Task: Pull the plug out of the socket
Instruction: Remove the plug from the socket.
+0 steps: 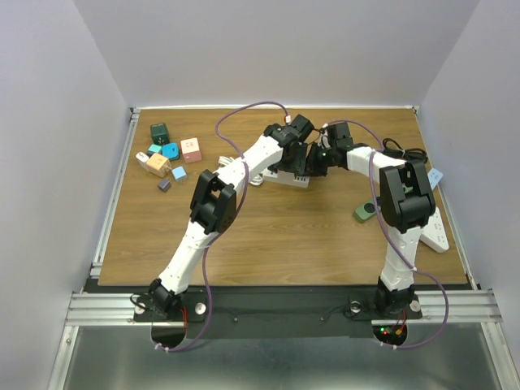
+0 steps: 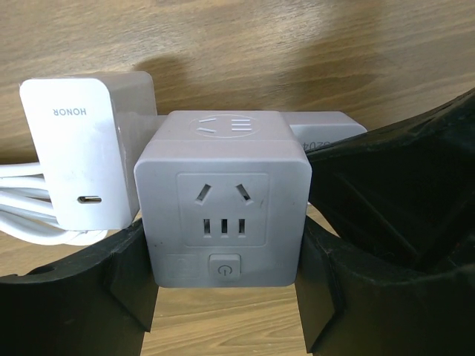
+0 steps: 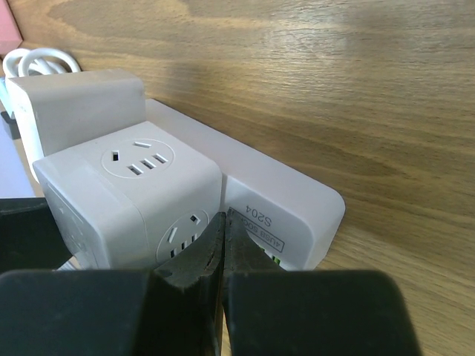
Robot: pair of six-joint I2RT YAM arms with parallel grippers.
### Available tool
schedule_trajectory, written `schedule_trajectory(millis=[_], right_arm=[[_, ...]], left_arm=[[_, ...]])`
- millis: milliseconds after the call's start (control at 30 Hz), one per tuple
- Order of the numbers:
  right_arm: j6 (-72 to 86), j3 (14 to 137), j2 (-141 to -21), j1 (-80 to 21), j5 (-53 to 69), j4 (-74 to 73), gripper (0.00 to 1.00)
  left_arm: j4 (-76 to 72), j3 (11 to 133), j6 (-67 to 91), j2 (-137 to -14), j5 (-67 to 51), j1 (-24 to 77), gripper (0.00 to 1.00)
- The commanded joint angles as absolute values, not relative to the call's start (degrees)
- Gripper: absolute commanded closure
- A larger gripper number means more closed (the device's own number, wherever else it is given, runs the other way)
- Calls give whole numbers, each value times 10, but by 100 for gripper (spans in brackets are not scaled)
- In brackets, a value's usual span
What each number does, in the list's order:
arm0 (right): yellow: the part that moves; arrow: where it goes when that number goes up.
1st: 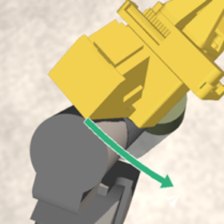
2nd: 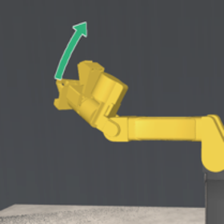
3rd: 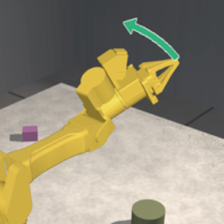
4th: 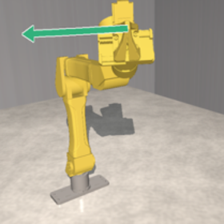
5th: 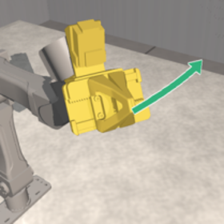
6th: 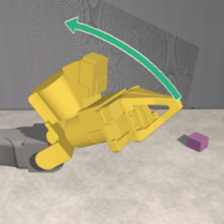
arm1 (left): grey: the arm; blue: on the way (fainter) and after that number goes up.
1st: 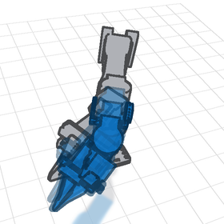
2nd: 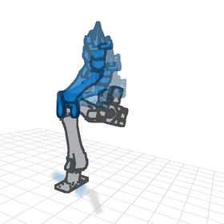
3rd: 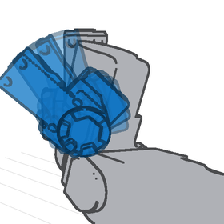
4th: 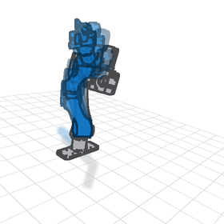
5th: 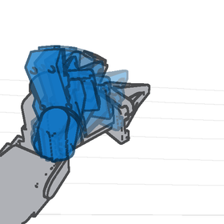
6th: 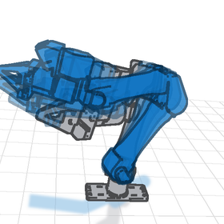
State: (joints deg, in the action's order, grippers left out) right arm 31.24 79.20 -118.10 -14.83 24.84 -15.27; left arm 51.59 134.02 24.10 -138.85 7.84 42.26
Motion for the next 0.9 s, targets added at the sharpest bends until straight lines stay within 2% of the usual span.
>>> schedule_trajectory(millis=[0, 333, 633, 733, 867], right_arm=[[253, 742, -1277, -162, 79, -278, 100], [250, 744, -1285, -165, 65, -287, 100], [247, 745, -1290, -165, 61, -292, 100], [246, 747, -1292, -165, 62, -292, 100], [246, 750, -1299, -166, 62, -293, 99]], left_arm=[[525, 1391, 178, -1235, 84, 448, 100], [519, 1410, 202, -1214, 77, 450, 100], [372, 1222, 274, -1115, -47, 363, 100], [398, 1236, 261, -1128, -41, 353, 100], [449, 1313, 243, -1165, -19, 370, 100]])
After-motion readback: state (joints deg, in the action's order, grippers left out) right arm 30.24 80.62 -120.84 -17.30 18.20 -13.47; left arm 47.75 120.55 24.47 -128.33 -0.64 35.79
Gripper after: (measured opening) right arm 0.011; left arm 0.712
